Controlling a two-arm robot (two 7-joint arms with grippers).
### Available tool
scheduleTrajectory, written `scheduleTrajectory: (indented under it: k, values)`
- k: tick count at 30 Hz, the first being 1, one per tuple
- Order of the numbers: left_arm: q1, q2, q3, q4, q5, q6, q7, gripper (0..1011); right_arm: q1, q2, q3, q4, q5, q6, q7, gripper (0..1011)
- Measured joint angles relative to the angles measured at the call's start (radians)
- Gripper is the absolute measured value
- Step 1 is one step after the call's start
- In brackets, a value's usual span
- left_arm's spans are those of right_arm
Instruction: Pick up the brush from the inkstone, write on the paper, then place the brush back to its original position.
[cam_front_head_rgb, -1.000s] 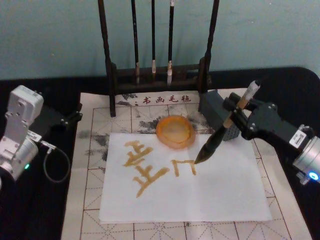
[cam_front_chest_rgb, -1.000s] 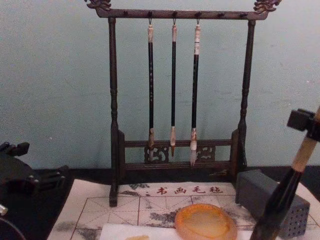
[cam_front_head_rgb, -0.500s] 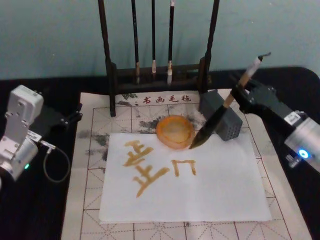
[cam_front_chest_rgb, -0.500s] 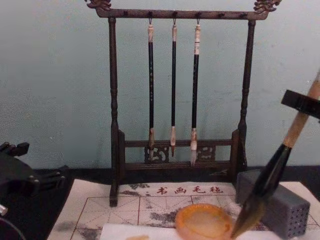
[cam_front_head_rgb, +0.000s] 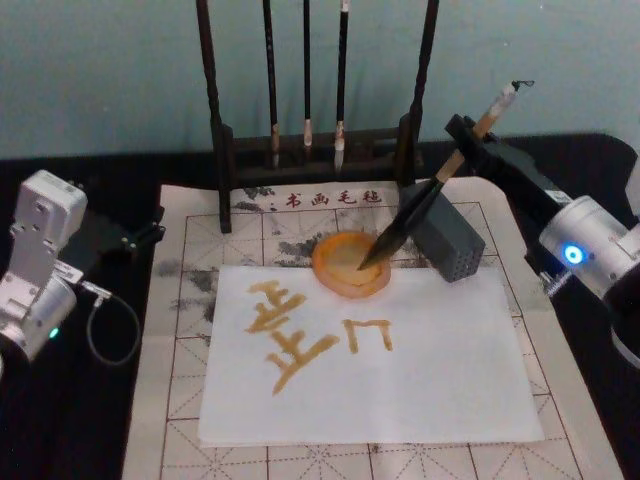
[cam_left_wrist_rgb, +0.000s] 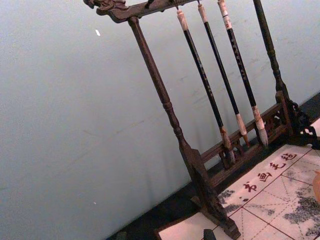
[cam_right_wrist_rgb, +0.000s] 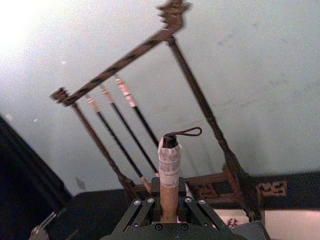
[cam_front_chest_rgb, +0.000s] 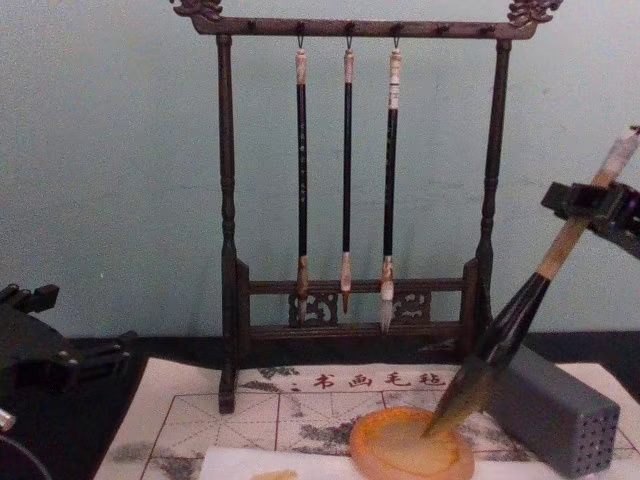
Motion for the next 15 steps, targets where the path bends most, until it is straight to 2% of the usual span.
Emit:
scheduleTrajectory:
  k: [4,5,10,15]
  values:
    - [0.000,0.000,0.000,0.000,0.000,0.000,0.000,1001,0.042,-0.029,0.002,0.045,0.063,0.059,-0.051,195]
    - [0.000,0.000,0.000,0.000,0.000,0.000,0.000,1001,0.042,-0.029,0.002,0.045,0.063,0.059,-0.051,195]
    - [0.000,0.000,0.000,0.000,0.000,0.000,0.000,1001,0.090,-0.069,0.018,0.102,0.153,0.141,-0.137,195]
    - [0.000,0.000,0.000,0.000,0.000,0.000,0.000,1001,0.115,-0.094,0.035,0.144,0.220,0.183,-0.199,195]
